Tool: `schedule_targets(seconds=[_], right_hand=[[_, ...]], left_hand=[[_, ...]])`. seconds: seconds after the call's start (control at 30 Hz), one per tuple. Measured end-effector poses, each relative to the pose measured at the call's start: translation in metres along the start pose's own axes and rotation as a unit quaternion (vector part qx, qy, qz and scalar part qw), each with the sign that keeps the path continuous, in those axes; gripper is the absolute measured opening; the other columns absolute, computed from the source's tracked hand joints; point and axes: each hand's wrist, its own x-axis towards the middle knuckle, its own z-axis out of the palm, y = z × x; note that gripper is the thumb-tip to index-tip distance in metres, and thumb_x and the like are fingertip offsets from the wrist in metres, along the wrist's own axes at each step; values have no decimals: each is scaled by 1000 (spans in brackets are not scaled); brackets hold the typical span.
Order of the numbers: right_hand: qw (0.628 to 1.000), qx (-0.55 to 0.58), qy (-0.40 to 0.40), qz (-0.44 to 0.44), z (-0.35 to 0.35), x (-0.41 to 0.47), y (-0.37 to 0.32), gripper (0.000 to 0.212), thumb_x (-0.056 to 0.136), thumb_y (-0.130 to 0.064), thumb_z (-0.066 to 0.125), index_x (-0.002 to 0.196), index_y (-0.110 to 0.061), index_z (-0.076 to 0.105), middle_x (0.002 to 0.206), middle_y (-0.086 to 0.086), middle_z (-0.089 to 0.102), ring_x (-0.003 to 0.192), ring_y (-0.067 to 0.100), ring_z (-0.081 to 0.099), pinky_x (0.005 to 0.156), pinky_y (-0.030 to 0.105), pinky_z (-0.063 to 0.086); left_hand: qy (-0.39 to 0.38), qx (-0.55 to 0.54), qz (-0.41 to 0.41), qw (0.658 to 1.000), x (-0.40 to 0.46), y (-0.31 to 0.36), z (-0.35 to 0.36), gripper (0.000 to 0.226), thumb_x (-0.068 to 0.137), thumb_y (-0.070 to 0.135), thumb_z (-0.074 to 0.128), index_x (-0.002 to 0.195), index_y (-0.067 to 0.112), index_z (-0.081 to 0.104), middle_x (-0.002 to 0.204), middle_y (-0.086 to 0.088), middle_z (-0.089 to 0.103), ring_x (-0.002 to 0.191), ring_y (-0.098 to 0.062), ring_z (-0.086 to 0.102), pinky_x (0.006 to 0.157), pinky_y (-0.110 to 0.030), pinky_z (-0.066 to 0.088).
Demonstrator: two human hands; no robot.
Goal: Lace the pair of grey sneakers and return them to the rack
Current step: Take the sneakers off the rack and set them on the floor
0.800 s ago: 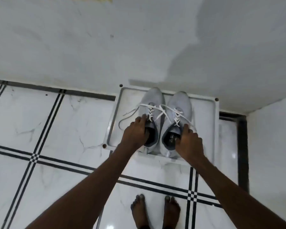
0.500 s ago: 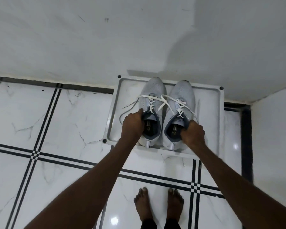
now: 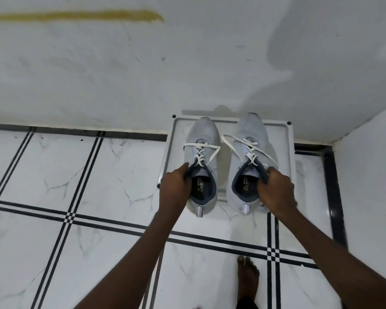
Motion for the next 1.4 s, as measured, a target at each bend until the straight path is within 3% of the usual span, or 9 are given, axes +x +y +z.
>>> schedule_targets(seconds=[0.2, 0.3, 0.57, 0.67, 0.8, 0.9, 1.0, 1.13, 1.4], right_hand=[[999, -16, 20, -32, -1, -80, 15, 7, 84, -9, 52, 83, -3, 50, 81, 23, 64, 79, 44, 60, 62, 34, 33], [999, -22, 30, -36, 7, -125, 27, 9, 84, -11, 52, 88, -2, 52, 84, 23, 65, 81, 45, 61, 68, 40, 43], [999, -38, 15, 6, 72, -226, 78, 13, 85, -10, 52, 94, 0, 54, 89, 27, 66, 85, 47, 62, 73, 44, 46], [999, -35, -6, 33, 114, -242, 108, 13, 85, -8, 52, 93, 2, 54, 90, 28, 66, 87, 47, 62, 72, 44, 47], [998, -52, -29, 31, 196, -237, 162, 13, 84, -8, 52, 91, 2, 54, 90, 29, 67, 85, 45, 63, 67, 41, 45], [996, -69, -44, 35, 261, -225, 204, 16, 86, -7, 52, 97, 3, 55, 96, 27, 67, 91, 44, 63, 66, 35, 35], [996, -65, -52, 34, 323, -208, 240, 19, 86, -7, 51, 101, 3, 55, 98, 28, 66, 92, 46, 63, 70, 40, 43], [995, -71, -62, 46, 389, -190, 282, 18, 84, -6, 51, 100, 4, 54, 99, 30, 64, 94, 48, 61, 78, 47, 47], [993, -72, -58, 74, 452, -176, 313, 31, 86, -13, 52, 113, 4, 52, 107, 27, 65, 99, 46, 61, 81, 47, 48]], left_hand=[[24, -19, 10, 999, -75, -25, -15, 45, 82, 10, 47, 121, 23, 64, 77, -16, 72, 73, -39, 63, 65, -38, 51], [24, -26, 18, 999, -117, -43, -17, 45, 82, 8, 50, 123, 21, 65, 82, -18, 73, 76, -40, 64, 68, -40, 51], [-14, -27, 14, 999, -215, -109, 16, 48, 84, 8, 51, 128, 22, 62, 86, -16, 74, 81, -37, 64, 66, -30, 40], [-29, -36, 12, 999, -238, -135, 56, 48, 83, 6, 52, 129, 19, 62, 85, -16, 74, 79, -37, 65, 67, -34, 46], [-48, -41, -17, 998, -253, -175, 143, 48, 86, 8, 51, 133, 19, 59, 94, -12, 74, 85, -30, 67, 68, -26, 40], [-68, -38, -35, 996, -255, -203, 215, 49, 86, 7, 49, 133, 18, 58, 96, -13, 75, 85, -30, 67, 69, -23, 40], [-80, -44, -42, 995, -249, -232, 285, 51, 83, 10, 45, 131, 18, 60, 92, -14, 74, 83, -34, 67, 76, -35, 53], [-79, -23, -41, 996, -249, -262, 360, 49, 85, 5, 48, 132, 13, 59, 98, -17, 74, 87, -37, 67, 78, -38, 51], [-53, -20, -36, 998, -254, -289, 424, 45, 87, 7, 50, 131, 15, 56, 100, -13, 71, 88, -35, 65, 76, -38, 49]])
